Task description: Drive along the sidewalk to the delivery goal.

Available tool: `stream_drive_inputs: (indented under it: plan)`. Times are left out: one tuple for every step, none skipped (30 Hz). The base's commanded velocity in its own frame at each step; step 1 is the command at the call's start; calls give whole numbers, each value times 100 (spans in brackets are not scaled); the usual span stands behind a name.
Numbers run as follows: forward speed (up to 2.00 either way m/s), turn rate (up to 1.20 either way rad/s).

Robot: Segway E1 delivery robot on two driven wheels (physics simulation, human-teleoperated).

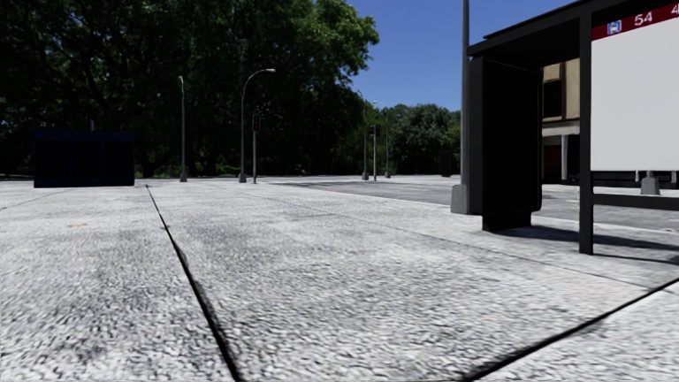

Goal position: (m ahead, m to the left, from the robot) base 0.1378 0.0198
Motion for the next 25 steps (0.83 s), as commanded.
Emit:
stream_drive_inputs:
  plan:
    - [0,0]
    - [0,0]
    - [0,0]
    - [0,0]
    - [0,0]
    - [0,0]
    - [0,0]
    - [0,0]
    - [0,0]
    - [0,0]
    - [0,0]
    - [0,0]
    - [0,0]
    - [0,0]
    - [0,0]
    - [0,0]
    - [0,0]
    - [0,0]
    - [0,0]
    - [0,0]
    - [0,0]
    - [0,0]
    - [0,0]
    - [0,0]
    - [0,0]
